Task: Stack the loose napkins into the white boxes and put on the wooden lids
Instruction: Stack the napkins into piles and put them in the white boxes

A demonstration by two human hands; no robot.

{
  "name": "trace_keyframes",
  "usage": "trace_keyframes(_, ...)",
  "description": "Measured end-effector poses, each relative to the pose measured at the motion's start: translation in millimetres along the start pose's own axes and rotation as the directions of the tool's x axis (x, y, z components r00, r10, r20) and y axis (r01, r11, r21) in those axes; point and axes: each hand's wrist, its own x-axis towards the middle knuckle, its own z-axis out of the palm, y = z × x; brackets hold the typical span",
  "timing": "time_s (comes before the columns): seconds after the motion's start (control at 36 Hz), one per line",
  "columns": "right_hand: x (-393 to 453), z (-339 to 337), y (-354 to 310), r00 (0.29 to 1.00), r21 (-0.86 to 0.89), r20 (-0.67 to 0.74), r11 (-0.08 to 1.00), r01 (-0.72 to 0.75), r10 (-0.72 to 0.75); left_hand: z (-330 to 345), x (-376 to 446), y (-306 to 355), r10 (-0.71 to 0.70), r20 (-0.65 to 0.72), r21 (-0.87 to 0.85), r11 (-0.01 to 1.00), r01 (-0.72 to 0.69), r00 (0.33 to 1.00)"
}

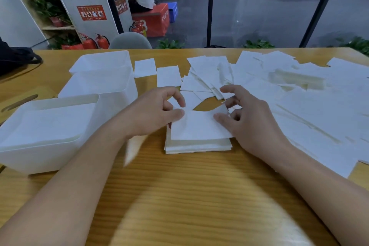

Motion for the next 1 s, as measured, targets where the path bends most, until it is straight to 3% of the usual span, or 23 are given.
trace_keyframes(0.36, -1.7, 3.1, 1.3, 0.982, -0.251, 0.144, 0.956, 0.152, -0.119, 1.1, 1.5, -8.8, -0.071, 0.049, 0.206, 0.977, 0.059, 0.996)
trace_keyframes(0.64, -0.1, -0.8, 6.3, 0.992, -0.009, 0.079, 0.995, 0.097, -0.096, -1.5, 1.4, -5.7, -0.056, 0.036, 0.124, 0.991, 0.051, 0.998)
trace_keyframes(0.86, -0.8, 0.9, 6.7, 0.984, -0.14, 0.148, 0.983, 0.117, -0.096, -0.2, 0.6, -4.6, -0.111, 0.037, 0.226, 0.969, 0.1, 0.993)
trace_keyframes(0.92, -0.1, 0.0, 6.7, 0.985, -0.153, 0.134, 0.979, 0.133, -0.113, -0.5, 1.8, -5.3, -0.119, -0.011, 0.23, 0.966, 0.118, 0.993)
trace_keyframes(1.0, -0.7, -0.2, 5.9, 0.983, -0.141, 0.14, 0.981, 0.136, -0.117, 3.3, 8.8, -11.8, -0.093, -0.24, 0.216, 0.965, 0.146, 0.966)
